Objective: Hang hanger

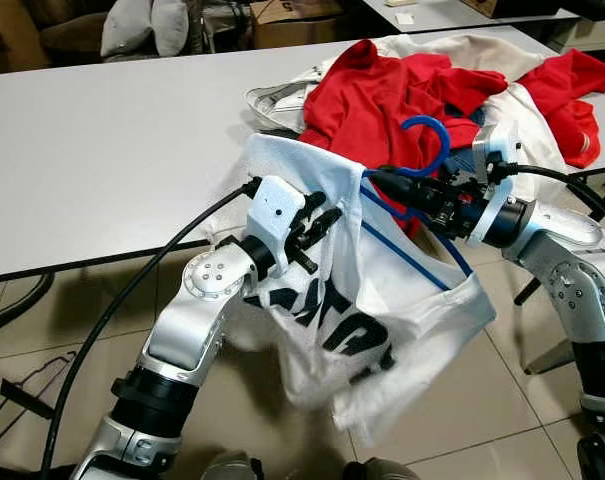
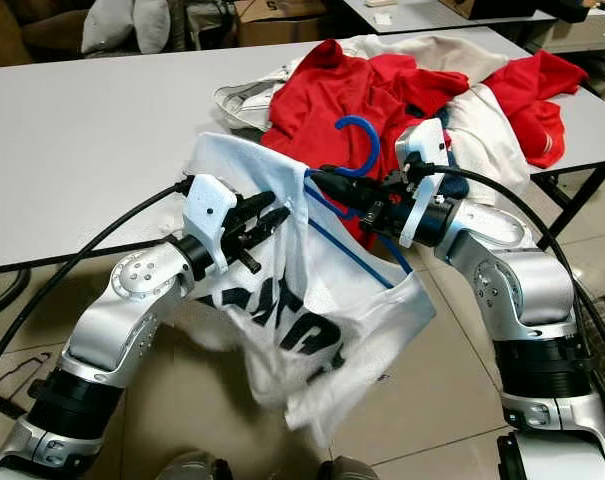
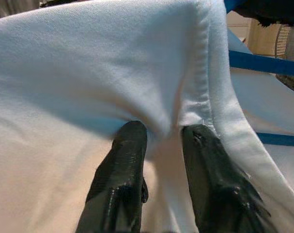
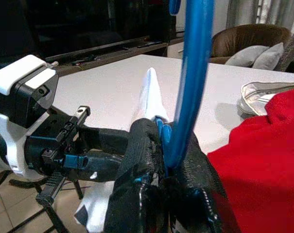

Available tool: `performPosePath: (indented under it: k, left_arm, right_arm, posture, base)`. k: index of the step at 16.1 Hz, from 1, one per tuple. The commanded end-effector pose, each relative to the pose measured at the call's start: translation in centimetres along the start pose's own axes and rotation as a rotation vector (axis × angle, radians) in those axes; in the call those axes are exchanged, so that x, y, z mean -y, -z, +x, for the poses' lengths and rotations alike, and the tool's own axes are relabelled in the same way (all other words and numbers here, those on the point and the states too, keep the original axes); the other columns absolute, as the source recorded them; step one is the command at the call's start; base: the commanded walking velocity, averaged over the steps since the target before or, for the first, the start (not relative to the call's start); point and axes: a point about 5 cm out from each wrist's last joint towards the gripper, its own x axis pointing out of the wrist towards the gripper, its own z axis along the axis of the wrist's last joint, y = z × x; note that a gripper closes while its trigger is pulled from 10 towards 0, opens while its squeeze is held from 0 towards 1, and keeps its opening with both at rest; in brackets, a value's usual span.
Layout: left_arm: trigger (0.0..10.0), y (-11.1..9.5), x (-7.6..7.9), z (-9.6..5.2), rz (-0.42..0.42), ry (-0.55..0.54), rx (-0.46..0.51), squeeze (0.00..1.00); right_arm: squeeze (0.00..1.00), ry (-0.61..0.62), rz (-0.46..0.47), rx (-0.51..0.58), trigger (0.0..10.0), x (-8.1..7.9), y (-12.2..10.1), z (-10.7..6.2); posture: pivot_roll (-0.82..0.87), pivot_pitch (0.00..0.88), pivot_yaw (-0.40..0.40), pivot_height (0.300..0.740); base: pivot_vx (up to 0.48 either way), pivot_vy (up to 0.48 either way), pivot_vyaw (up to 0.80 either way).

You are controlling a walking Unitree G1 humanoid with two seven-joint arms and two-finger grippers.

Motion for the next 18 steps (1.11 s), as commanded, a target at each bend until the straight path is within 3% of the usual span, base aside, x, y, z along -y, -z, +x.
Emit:
performPosePath:
  k: [1,8,14,17,18]
  left_arm:
    - [0.0,-0.1,-0.2,0.0,-0.011,-0.009,-0.001,0.00]
    - [0.0,0.2,-0.3,-0.2,-0.087,-0.018,-0.006,0.00]
    - [0.0,-1.6,-2.3,-2.6,-0.066,0.045,0.072,0.00]
    - [0.0,-0.3,-2.1,-3.9,-0.097,0.140,-0.012,0.00]
    - [10.0,0.2,-1.6,-4.0,-0.087,0.168,-0.026,0.00]
  right_arm:
    - [0.00,-0.024,-0.026,0.021,10.0,-0.3,-1.0,0.3]
    - [0.00,-0.025,-0.028,0.025,10.0,-0.2,-1.1,0.4]
    - [0.00,-0.026,-0.029,0.017,10.0,-0.2,-1.0,0.0]
    - [0.00,-0.062,-0.022,0.020,10.0,-0.4,-1.2,-0.3]
    - [0.00,-0.084,-0.016,0.019,10.0,-0.5,-1.2,-0.4]
  posture:
    - [-0.09,0.000,-0.009,0.740]
    - [-0.09,0.000,-0.006,0.740]
    - [-0.09,0.000,-0.009,0.740]
    - [-0.09,0.000,-0.012,0.740]
    - [-0.09,0.000,-0.012,0.740]
  base:
    - [0.000,0.000,0.00]
    - [0.000,0.000,0.00]
    - [0.000,0.000,0.00]
    - [0.000,0.000,0.00]
    - [0.000,0.000,0.00]
